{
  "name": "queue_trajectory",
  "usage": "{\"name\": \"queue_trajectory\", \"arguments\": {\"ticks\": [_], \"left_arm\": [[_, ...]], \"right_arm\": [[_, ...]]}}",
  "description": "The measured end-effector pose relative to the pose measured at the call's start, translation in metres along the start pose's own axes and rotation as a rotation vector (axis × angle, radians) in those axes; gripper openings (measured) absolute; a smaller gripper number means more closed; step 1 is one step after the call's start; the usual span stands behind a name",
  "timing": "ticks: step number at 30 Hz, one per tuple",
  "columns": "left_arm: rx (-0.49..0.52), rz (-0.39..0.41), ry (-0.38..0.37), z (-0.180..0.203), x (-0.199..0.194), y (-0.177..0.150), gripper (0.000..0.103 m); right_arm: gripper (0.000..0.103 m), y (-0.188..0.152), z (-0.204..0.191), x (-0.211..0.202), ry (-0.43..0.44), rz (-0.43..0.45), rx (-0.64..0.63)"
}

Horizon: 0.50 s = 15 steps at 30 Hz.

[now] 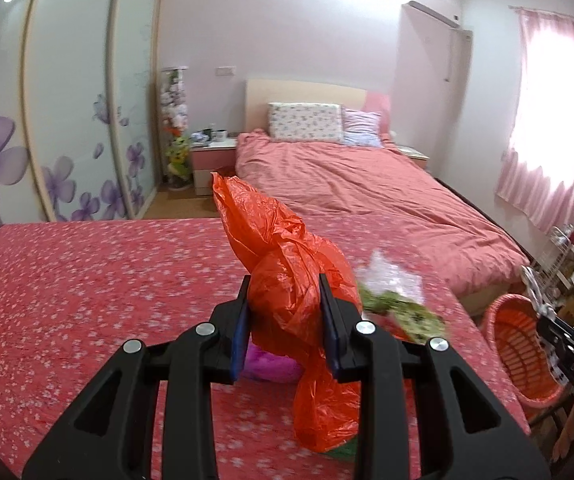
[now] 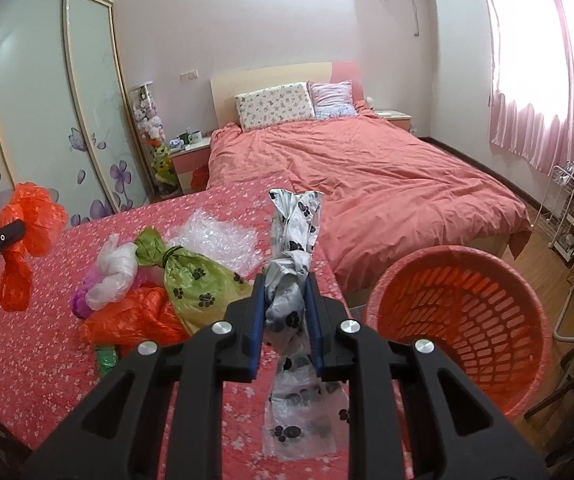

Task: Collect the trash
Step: 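Carry both bags over the orange basket and open both tools to release them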

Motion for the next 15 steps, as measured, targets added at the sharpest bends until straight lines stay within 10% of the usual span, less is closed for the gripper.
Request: {"name": "queue_trajectory", "arguments": {"ticks": [15], "left_arm": [[0.093,-0.004,-0.209,0.097,0.002,-0.017,0.031]], "right_arm": [[0.020,-0.002,0.053,-0.031,-0.096,0.057,0.033]]}}
Point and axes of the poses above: each gripper's, at about its wrist camera, not at the fingertips, and x roughly the way its jaws point, z to its right, y to its top, the point moved 3 cm from there along x, roughly the way its jaws point
